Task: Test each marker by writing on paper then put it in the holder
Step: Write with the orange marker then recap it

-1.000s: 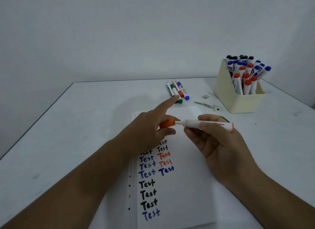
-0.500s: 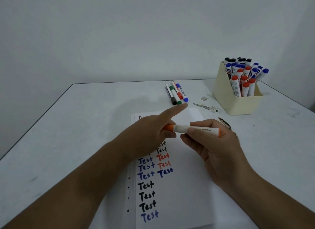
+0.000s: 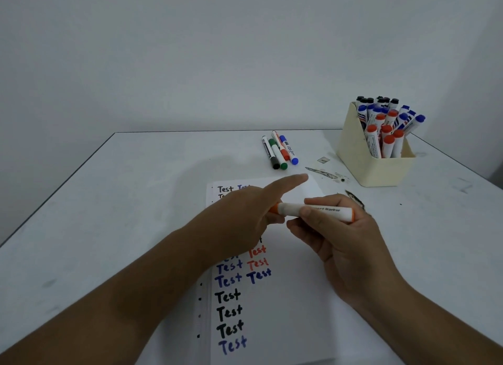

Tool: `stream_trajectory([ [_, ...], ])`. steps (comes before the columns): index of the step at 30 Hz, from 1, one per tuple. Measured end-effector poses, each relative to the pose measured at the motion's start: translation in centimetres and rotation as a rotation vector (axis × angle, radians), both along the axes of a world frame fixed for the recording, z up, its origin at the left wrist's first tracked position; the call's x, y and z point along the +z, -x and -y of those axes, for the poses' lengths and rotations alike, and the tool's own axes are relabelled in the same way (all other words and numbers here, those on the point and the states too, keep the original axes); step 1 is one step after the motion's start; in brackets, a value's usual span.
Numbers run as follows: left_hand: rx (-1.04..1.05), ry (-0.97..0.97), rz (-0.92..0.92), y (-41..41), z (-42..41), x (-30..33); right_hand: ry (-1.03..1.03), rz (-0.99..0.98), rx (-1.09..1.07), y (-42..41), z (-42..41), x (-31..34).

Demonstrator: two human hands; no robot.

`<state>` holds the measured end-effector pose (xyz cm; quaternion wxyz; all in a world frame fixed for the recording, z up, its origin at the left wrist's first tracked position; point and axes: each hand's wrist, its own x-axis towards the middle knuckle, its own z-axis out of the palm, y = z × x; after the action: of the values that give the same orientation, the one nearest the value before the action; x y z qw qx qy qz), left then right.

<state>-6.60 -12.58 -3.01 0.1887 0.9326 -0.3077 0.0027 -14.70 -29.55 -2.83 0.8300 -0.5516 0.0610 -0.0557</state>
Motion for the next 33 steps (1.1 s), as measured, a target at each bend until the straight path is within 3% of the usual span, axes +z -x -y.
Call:
stream_trajectory([
  [6, 0.0, 0.019, 0.03, 0.4, 0.3, 0.3, -0.01, 0.03, 0.014, 0.0, 0.1, -0.1],
  [11, -0.025, 0.259, 0.044, 0.7, 0.1, 0.7, 0.134, 0.043, -0.013, -0.2, -0.3, -0.1],
  [13, -0.009, 0.307, 0.064, 0.3, -0.3, 0.3, 0.316, 0.052, -0.033, -0.1, -0.2, -0.3],
  [16, 0.029, 0.367, 0.106, -0.5, -1.1, -0.4, 0.756, 0.131, -0.135, 0.1, 0.2, -0.7],
  [19, 0.099, 0.443, 0.108, -0.8, -1.3, -0.8, 0.946, 0.236, -0.19, 0.3, 0.6, -0.9],
  [22, 0.184, 0.338, 0.106, -1.0, -0.7, -1.5, 1.082, 0.23, -0.191, 0.0, 0.7, -1.3],
  [27, 0.16, -0.041, 0.129, -1.5, -0.4, -2.2, 1.213, 0.126, -0.215, -1.4, 2.7, -0.3],
  [33, 0.147, -0.216, 0.17, -2.0, 0.5, -1.0, 1.326, 0.005, -0.263, -2.9, 7.6, 1.5],
])
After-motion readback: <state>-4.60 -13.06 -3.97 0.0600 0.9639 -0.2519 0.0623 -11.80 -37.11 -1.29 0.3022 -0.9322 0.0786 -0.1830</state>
